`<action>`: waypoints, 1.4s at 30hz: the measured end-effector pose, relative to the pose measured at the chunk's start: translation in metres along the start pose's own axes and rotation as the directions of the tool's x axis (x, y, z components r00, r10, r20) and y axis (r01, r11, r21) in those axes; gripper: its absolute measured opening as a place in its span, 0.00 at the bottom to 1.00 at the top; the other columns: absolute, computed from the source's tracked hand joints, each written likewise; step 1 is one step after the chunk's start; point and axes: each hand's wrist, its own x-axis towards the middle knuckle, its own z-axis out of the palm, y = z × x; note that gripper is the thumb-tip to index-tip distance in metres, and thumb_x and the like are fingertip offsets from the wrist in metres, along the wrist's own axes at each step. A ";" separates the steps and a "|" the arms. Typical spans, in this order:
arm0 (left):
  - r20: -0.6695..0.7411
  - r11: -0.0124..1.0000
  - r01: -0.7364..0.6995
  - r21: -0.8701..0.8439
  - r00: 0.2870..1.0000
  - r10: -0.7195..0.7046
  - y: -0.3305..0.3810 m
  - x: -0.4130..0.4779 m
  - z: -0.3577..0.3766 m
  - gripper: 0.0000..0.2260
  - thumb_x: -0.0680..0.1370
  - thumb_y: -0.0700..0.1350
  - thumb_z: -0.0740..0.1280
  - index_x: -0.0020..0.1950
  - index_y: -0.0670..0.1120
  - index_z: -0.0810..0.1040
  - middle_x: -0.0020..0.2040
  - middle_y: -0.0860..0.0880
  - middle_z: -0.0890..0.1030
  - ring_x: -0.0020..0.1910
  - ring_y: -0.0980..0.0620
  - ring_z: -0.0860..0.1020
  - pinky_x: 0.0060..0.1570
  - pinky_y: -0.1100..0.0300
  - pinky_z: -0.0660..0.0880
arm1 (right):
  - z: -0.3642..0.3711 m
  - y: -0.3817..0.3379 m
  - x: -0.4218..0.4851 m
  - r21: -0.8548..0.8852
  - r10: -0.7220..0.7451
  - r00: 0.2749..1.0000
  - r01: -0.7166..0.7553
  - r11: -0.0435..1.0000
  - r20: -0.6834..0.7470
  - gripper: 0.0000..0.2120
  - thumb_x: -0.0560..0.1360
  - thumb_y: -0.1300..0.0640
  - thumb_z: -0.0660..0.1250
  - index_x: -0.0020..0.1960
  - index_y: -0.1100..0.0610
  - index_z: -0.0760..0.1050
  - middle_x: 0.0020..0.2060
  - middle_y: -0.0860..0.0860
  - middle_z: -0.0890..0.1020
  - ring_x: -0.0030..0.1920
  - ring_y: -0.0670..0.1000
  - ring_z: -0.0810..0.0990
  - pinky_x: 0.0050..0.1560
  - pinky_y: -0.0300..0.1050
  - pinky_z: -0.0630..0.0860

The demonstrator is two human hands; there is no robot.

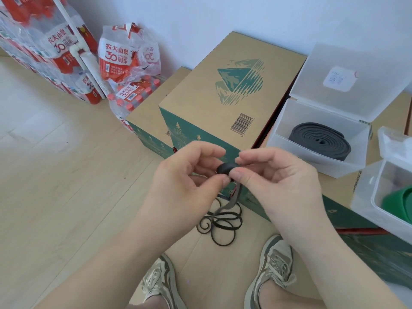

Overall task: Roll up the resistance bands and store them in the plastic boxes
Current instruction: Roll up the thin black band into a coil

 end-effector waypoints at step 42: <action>-0.005 0.998 0.030 -0.062 1.000 -0.030 -0.001 0.002 -0.001 0.16 0.74 0.31 0.76 0.50 0.52 0.83 0.45 0.55 0.87 0.45 0.57 0.85 0.46 0.64 0.81 | 0.002 0.006 0.001 -0.008 0.031 0.999 -0.031 0.999 -0.009 0.12 0.71 0.69 0.77 0.48 0.54 0.85 0.42 0.50 0.89 0.43 0.49 0.87 0.49 0.42 0.84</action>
